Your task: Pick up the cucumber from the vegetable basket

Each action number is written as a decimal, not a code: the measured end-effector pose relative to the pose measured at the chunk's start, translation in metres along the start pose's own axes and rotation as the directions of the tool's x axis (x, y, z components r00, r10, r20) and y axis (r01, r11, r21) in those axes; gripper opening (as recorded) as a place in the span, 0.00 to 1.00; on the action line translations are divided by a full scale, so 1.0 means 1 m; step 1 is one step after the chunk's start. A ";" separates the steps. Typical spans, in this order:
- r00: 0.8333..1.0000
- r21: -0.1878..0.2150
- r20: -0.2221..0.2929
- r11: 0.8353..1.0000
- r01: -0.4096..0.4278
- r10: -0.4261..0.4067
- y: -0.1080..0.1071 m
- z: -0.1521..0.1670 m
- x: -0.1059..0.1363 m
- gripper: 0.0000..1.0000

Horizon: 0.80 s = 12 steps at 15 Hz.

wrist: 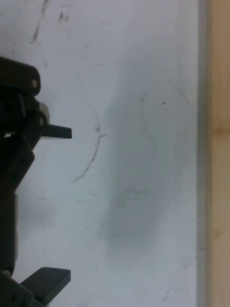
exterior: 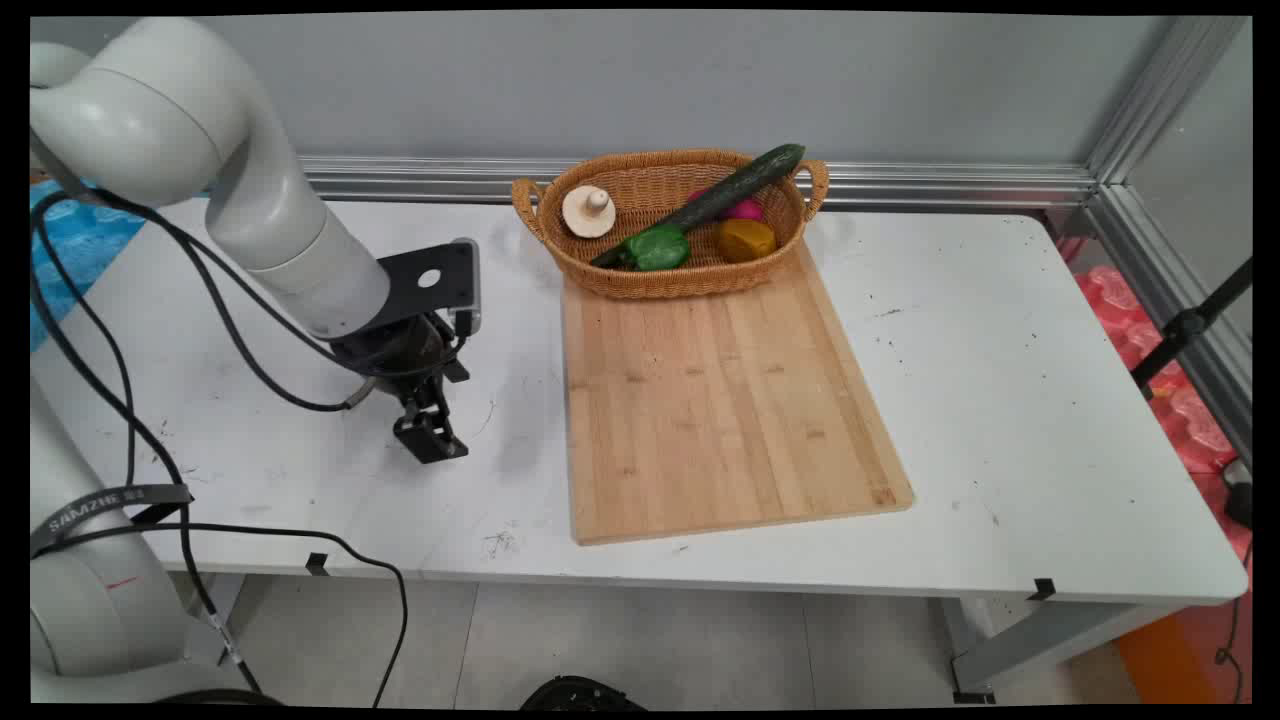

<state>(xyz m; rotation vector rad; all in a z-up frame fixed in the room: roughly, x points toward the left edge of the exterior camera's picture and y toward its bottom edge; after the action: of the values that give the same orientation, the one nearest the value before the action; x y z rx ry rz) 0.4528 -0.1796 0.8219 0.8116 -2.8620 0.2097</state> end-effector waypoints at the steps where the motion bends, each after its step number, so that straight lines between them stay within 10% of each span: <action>1: 1.000 0.004 -0.007 1.000 0.002 -0.002 -0.002 0.000 0.003 1.00; 12: 0.980 0.113 -0.199 0.994 -0.002 0.025 -0.067 -0.009 0.116 1.00</action>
<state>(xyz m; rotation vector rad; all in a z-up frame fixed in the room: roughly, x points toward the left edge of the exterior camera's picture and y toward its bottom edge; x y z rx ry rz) 0.3922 -0.2936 0.8591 0.7442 -2.6865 0.4318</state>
